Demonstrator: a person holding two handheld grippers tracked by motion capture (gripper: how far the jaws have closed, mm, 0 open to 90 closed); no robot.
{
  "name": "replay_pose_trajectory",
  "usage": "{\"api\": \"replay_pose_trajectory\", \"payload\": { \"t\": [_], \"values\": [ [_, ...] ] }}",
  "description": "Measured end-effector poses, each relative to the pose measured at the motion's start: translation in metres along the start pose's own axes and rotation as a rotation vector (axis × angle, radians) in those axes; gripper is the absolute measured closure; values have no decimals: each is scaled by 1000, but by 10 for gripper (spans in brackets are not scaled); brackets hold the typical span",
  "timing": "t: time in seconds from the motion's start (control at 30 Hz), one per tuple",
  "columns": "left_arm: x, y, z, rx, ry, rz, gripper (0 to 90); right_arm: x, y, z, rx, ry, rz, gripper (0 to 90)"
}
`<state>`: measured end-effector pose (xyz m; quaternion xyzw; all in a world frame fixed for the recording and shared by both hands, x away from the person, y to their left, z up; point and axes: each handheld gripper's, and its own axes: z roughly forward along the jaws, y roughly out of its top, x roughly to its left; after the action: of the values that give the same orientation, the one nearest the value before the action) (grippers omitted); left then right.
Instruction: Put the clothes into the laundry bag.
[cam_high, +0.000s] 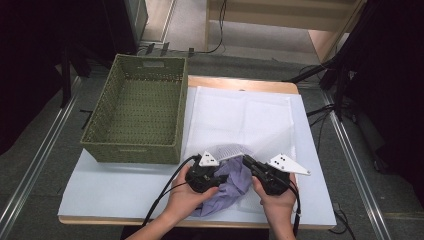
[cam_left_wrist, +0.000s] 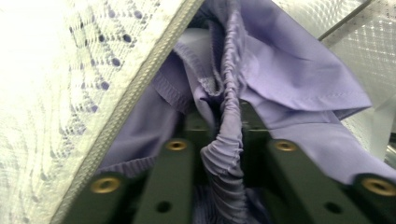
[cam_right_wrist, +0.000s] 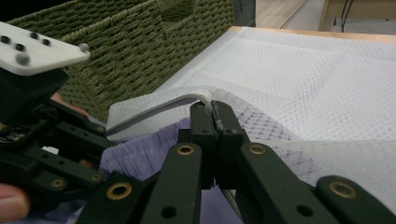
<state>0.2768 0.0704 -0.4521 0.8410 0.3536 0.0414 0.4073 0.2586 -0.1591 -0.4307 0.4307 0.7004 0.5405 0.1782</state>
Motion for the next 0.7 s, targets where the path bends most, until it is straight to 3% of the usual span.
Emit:
{"api": "replay_pose_trajectory", "payload": {
  "t": [0.07,0.1,0.17,0.27,0.33,0.43,0.57,0.6,0.67,0.7],
  "values": [
    [1,2,-14,-39,-46,-2,577,-3,-1,-1,1,-5,2,896],
    [1,2,-14,-39,-46,-2,548,-3,-1,-1,1,-5,2,896],
    [4,2,-39,-93,-106,-1,534,-5,-3,-4,3,-10,10,895],
    [4,-2,-48,-73,-108,-8,537,-7,-3,-4,2,-10,8,895],
    [2,-8,-41,-36,-98,-5,593,-6,-3,-4,4,-4,16,895],
    [-6,-14,-20,17,-71,61,695,-4,-3,-2,4,4,15,895],
    [-7,-6,-7,34,-71,61,836,-1,-2,-3,-2,8,13,895],
    [-6,-4,-8,-2,-46,53,848,-1,-1,-4,-1,6,12,894],
    [-7,-2,-17,-171,47,28,857,-1,-1,-5,-5,7,15,895],
    [-7,0,-19,-210,62,16,856,-1,-1,-5,-7,9,16,894]
  ]
}}
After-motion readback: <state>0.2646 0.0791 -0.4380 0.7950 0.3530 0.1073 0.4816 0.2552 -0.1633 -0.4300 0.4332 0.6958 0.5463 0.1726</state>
